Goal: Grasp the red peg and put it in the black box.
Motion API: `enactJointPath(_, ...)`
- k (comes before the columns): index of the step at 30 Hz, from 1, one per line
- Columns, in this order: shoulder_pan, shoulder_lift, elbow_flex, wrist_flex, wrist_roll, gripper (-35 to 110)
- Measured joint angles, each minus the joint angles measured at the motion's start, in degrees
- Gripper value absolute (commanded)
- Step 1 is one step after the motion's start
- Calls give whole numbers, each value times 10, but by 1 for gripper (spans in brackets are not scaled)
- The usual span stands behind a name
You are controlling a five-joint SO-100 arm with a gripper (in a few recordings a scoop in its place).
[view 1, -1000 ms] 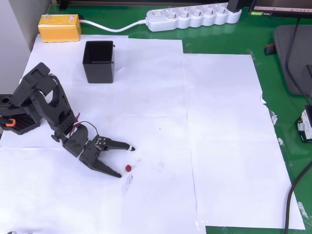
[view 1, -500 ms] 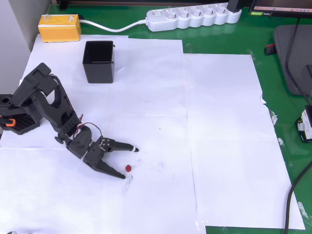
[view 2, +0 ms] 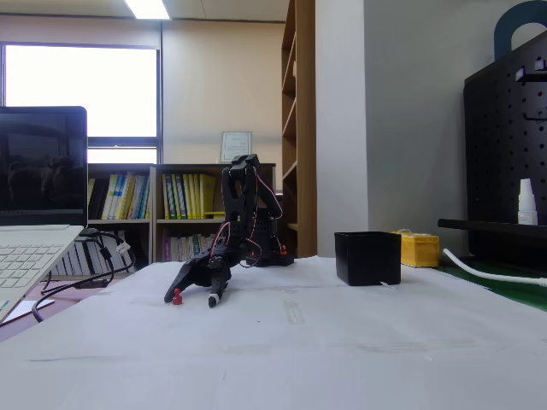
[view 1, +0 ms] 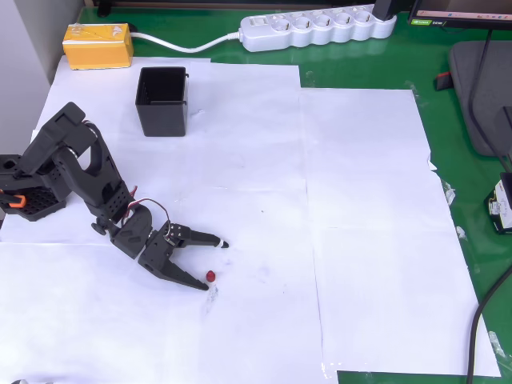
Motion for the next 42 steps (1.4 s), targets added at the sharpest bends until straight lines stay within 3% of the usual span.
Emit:
enactJointPath(28, -18, 29, 18, -35, 10, 37)
enactJointPath(35, -18, 29, 18, -35, 10, 26)
enactJointPath(42, -12, 29, 18, -35, 11, 26)
